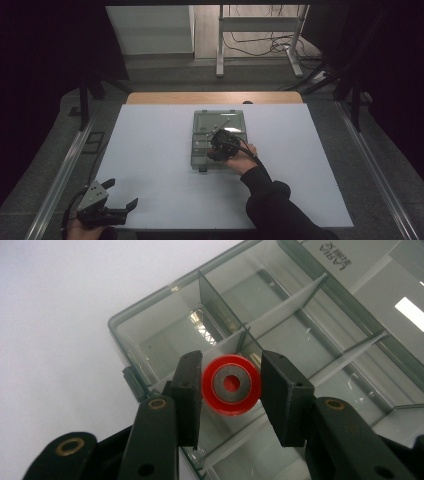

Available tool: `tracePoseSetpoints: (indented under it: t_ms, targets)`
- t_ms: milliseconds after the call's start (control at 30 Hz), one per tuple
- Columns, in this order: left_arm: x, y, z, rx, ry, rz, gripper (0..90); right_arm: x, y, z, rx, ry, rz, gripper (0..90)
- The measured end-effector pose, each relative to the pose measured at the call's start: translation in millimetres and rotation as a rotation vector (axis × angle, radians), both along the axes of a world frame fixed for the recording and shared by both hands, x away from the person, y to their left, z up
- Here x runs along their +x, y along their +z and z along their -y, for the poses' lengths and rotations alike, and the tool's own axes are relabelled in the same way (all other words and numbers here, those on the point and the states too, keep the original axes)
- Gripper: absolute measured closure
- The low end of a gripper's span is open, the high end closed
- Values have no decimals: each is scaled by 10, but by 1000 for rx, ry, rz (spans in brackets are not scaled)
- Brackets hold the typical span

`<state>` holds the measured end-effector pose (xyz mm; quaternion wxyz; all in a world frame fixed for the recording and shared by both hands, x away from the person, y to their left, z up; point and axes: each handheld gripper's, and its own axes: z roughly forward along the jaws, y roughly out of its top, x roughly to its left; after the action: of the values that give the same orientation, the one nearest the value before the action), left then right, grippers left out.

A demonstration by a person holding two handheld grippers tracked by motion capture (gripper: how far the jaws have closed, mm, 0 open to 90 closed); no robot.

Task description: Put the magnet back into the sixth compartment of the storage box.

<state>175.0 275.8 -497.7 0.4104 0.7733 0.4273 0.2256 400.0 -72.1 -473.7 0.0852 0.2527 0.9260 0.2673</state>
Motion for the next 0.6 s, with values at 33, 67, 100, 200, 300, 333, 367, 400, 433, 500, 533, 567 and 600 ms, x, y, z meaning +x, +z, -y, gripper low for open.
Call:
tracePoseSetpoints:
  t_ms: [33, 67, 100, 200, 300, 333, 367, 400, 433, 500, 533, 567, 600]
  targets:
    - [0, 0, 0, 0, 0, 0, 15, 4, -9, 2, 0, -2, -2, 616]
    - [0, 0, 0, 1, 0, 0, 15, 13, -25, 7, -1, -4, -3, 615]
    - [0, 0, 1, 1, -1, -1, 15, 13, -25, 7, -1, -4, -3, 615]
    - [0, 0, 2, 2, -1, 0, 16, 19, -42, 10, -4, -7, -9, 614]
    - [0, 0, 2, 2, -1, -1, 15, 18, -54, 3, -2, -6, -13, 563]
    - [0, 0, 3, 2, -1, -1, 16, 16, -54, -3, -2, -11, -12, 532]
    - [0, 0, 3, 2, -1, -1, 16, 12, -50, -6, 0, -14, -8, 514]
    - [0, 0, 3, 2, -1, -1, 16, 8, -43, -6, 3, -14, -2, 497]
    - [0, 0, 3, 2, -1, -1, 16, 1, -33, -6, 8, -15, -1, 483]
    - [0, 0, 3, 3, -1, -1, 16, -10, -13, -2, 19, -14, 9, 450]
    - [0, 0, 3, 3, -1, 0, 15, -18, -2, 1, 24, -14, 10, 439]
    - [0, 1, 3, 3, -1, -1, 16, -25, 9, 4, 27, -12, 11, 428]
    - [0, 0, 4, 3, -1, -1, 16, -31, 16, 6, 28, -11, 15, 413]
